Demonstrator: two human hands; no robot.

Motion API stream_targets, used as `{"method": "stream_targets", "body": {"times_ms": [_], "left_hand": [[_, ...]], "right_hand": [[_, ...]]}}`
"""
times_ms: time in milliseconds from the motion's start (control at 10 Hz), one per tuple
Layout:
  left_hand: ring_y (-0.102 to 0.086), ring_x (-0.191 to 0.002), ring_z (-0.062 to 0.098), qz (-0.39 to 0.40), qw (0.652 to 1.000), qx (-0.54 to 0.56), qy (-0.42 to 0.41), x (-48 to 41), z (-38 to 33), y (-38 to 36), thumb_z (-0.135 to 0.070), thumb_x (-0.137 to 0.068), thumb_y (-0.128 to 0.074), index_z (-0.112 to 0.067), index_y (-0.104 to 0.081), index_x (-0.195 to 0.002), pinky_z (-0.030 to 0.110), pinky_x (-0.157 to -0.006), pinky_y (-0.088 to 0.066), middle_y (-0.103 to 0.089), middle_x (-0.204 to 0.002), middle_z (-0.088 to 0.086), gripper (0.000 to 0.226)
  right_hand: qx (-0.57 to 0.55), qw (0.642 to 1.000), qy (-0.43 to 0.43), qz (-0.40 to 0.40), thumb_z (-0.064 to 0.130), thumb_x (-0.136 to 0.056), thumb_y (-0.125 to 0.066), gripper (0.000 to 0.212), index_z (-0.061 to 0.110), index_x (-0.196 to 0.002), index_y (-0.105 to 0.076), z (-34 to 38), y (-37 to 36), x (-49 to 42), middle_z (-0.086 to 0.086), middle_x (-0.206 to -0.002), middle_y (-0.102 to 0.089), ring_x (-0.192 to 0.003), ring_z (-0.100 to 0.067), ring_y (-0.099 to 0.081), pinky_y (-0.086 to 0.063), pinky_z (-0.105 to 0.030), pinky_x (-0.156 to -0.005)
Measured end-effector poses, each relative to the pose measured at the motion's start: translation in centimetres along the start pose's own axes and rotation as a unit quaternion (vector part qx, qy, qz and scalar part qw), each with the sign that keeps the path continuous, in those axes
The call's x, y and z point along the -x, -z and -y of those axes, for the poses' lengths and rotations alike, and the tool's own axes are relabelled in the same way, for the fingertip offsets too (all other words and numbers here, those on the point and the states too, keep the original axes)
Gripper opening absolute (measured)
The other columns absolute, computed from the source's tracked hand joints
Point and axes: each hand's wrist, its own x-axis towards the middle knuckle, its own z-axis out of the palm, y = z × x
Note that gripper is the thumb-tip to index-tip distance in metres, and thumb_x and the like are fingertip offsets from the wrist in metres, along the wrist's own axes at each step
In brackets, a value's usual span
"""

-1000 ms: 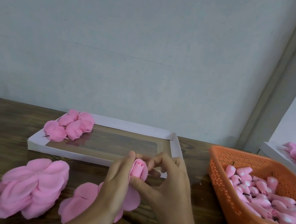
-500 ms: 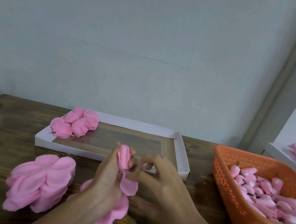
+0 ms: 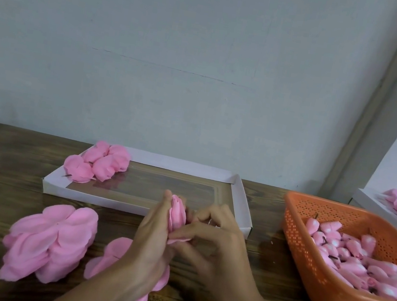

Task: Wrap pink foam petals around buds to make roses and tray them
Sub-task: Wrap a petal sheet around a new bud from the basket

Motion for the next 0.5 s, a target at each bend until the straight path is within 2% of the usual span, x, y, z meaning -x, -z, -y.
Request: {"method": "stream_targets", "body": {"times_ms": [100,200,300,400,500], "left_hand": [[-0.069,-0.065,0.009,-0.002,1.0,-0.018,-0.003,0.2,0.1,-0.1,-0.051,-0.106,-0.04,-0.016,-0.064,-0.096,0.028,-0.06,-0.055,-0.07,-0.077,-0.002,0.043],[-0.071,-0.066,0.006,0.008,1.0,-0.023,-0.004,0.2,0.6,0.3,-0.051,-0.103,-0.043,-0.018,-0.065,-0.098,0.024,-0.058,-0.057,-0.073,-0.077,-0.006,0.039],[-0.072,-0.077,0.009,0.014,1.0,-0.023,-0.005,0.5,0.3,0.1,-0.058,-0.088,-0.052,-0.018,-0.067,-0.105,0.027,-0.067,-0.058,-0.074,-0.09,-0.003,0.046],[-0.069,-0.084,0.017,0.025,0.999,-0.019,-0.017,0.4,1.0,-0.3,-0.054,-0.091,-0.056,-0.012,-0.067,-0.097,0.03,-0.078,-0.056,-0.07,-0.086,0.003,0.043],[-0.053,-0.097,0.028,0.034,0.999,0.008,-0.018,0.6,1.3,-0.5,-0.044,-0.106,-0.052,-0.005,-0.061,-0.1,0.045,-0.091,-0.044,-0.053,-0.094,0.015,0.041]], "right_hand": [[-0.013,1.0,-0.015,-0.006,0.028,-0.084,-0.087,0.01,0.027,-0.093,-0.084,0.2,-0.2,0.0,0.017,-0.091,-0.069,-0.095,-0.01,-0.058,-0.044,-0.019,-0.081],[-0.013,0.999,-0.021,-0.032,0.034,-0.082,-0.086,0.013,0.024,-0.089,-0.081,0.3,-0.4,0.1,0.018,-0.088,-0.072,-0.09,-0.009,-0.061,-0.051,-0.028,-0.077],[-0.012,0.997,-0.021,-0.068,0.034,-0.081,-0.088,0.014,0.023,-0.086,-0.079,0.3,-0.1,0.0,0.017,-0.085,-0.07,-0.085,-0.007,-0.061,-0.051,-0.025,-0.072],[-0.008,0.996,-0.026,-0.085,0.026,-0.079,-0.091,0.014,0.021,-0.083,-0.079,0.3,0.0,-0.1,0.013,-0.086,-0.066,-0.086,-0.012,-0.062,-0.051,-0.026,-0.07],[-0.025,0.994,-0.051,-0.097,0.023,-0.075,-0.094,0.015,0.023,-0.084,-0.081,0.5,0.0,-0.2,0.016,-0.087,-0.056,-0.085,-0.014,-0.059,-0.044,-0.016,-0.071]]}}
